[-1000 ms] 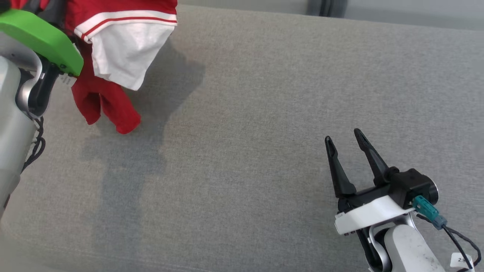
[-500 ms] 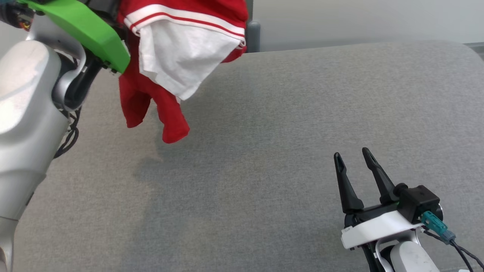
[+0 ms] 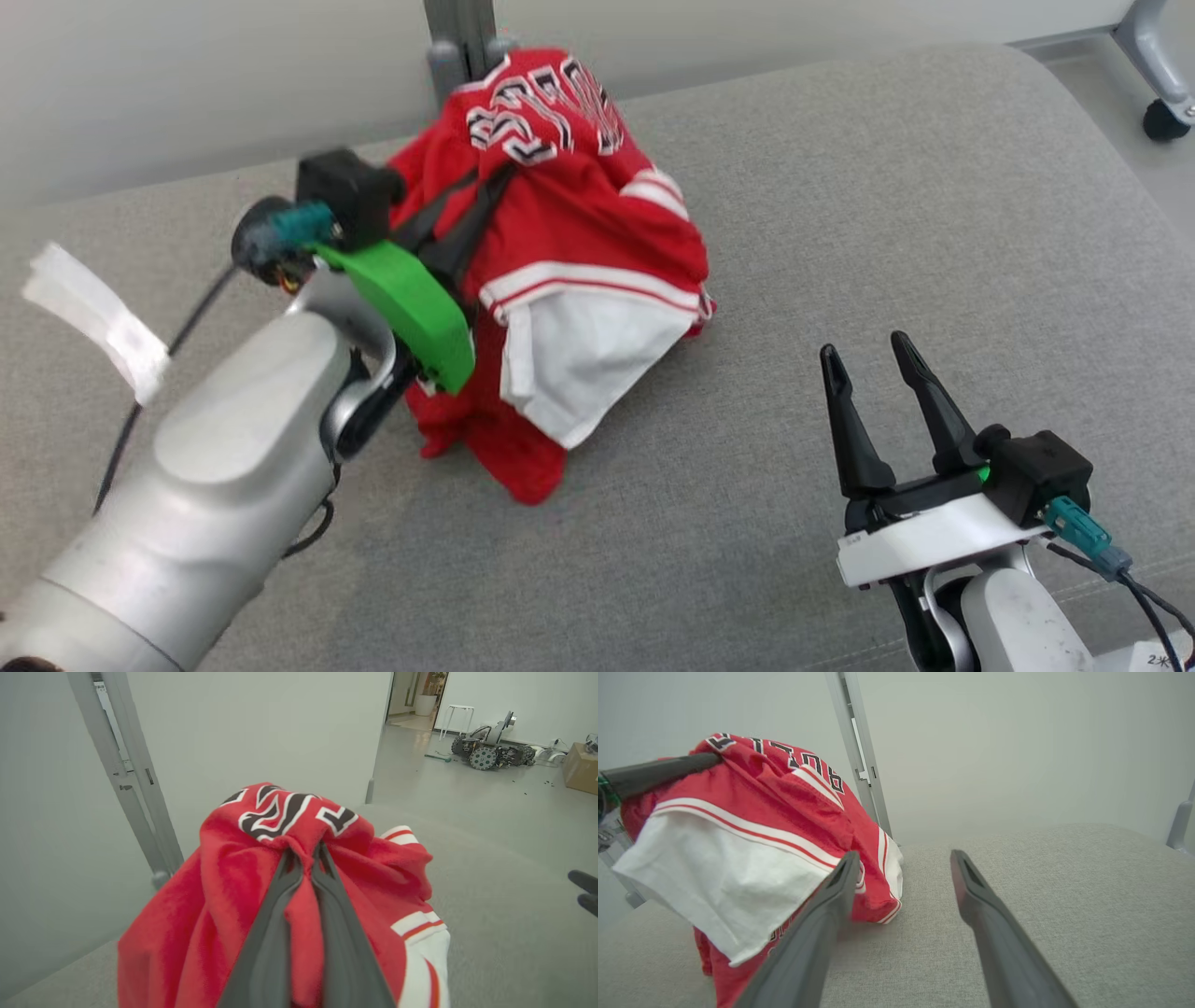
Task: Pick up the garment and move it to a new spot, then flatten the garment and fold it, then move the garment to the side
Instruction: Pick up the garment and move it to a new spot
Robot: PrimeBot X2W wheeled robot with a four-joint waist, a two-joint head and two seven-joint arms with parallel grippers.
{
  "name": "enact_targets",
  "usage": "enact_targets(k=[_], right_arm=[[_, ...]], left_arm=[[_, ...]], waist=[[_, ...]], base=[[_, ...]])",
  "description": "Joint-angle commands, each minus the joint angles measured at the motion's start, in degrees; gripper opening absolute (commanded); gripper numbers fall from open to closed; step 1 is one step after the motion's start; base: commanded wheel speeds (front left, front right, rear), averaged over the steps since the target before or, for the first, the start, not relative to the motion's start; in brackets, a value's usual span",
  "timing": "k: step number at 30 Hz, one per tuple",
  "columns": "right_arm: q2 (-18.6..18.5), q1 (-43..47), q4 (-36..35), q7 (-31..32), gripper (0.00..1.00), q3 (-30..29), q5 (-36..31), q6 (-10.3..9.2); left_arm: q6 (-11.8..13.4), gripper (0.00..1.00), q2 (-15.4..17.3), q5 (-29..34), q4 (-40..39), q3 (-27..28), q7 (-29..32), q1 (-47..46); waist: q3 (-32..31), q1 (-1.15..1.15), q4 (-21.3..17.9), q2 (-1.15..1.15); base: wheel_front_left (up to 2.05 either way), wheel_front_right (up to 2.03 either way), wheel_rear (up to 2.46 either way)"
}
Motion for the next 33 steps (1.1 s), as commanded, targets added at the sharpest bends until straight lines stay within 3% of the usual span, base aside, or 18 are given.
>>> enact_targets(k=[1, 6, 7, 8, 9, 14, 22, 27, 33], right_arm=[[-0.05, -0.85, -0.22, -0.01, 1.00, 0.13, 0.16, -0.06], [-0.05, -1.06, -0.50, -0.01, 1.00, -0.54, 0.02, -0.05], [-0.03, -0.78, -0.43, -0.01, 1.00, -0.59, -0.21, -0.05], [-0.03, -0.25, -0.25, -0.01, 1.00, -0.86, -0.48, -0.05], [-0.06, 0.12, -0.10, 0.00, 1.00, -1.10, -0.67, -0.06], [-0.03, 1.62, 0.67, -0.01, 1.00, -1.82, -1.64, -0.05], [-0.07, 2.62, 0.89, -0.01, 1.00, -2.29, -1.97, -0.05], [-0.07, 2.87, 1.07, -0.01, 1.00, -1.97, -1.96, -0.05], [-0.10, 1.81, 1.04, -0.01, 1.00, -0.88, -2.30, -0.05]], left_arm=[[0.63, 0.00, 0.50, 4.01, 1.60, -1.32, -3.11, 0.90], [4.57, 0.00, -4.30, 12.29, 4.71, -2.45, -6.74, 6.37], [4.30, 0.37, -5.00, 13.38, 3.57, -1.48, -6.80, 6.88], [4.39, 0.96, -5.72, 14.50, 1.87, 0.49, -6.82, 8.17], [4.20, 1.00, -6.27, 15.62, 0.03, 2.32, -6.76, 9.45], [2.72, 1.00, -8.30, 22.40, -8.69, 9.81, -6.62, 16.09], [4.85, 1.00, -6.72, 27.98, -15.29, 18.73, -6.63, 28.90], [6.91, 1.00, -5.87, 27.61, -9.46, 22.50, -6.62, 34.48], [4.16, 1.00, -7.50, 28.09, 2.06, 20.59, -6.60, 31.48]], waist=[[2.48, 0.00, -2.12, 0.00], [4.01, 0.00, -2.68, 0.00], [4.05, 0.00, -2.49, 0.00], [3.90, 0.00, -2.03, 0.00], [3.71, 0.00, -1.59, 0.00], [1.28, 0.00, 1.80, 0.00], [-1.88, 0.00, 7.18, 0.00], [-2.39, 0.00, 9.18, 0.00], [-0.55, 0.00, 8.34, 0.00]], base=[[0.00, 0.00, 0.00], [0.00, 0.00, 0.00], [0.00, 0.00, 0.00], [0.00, 0.00, 0.00], [0.00, 0.00, 0.00], [0.00, 0.00, 0.00], [0.00, 0.00, 0.00], [0.00, 0.00, 0.00], [0.00, 0.00, 0.00]])
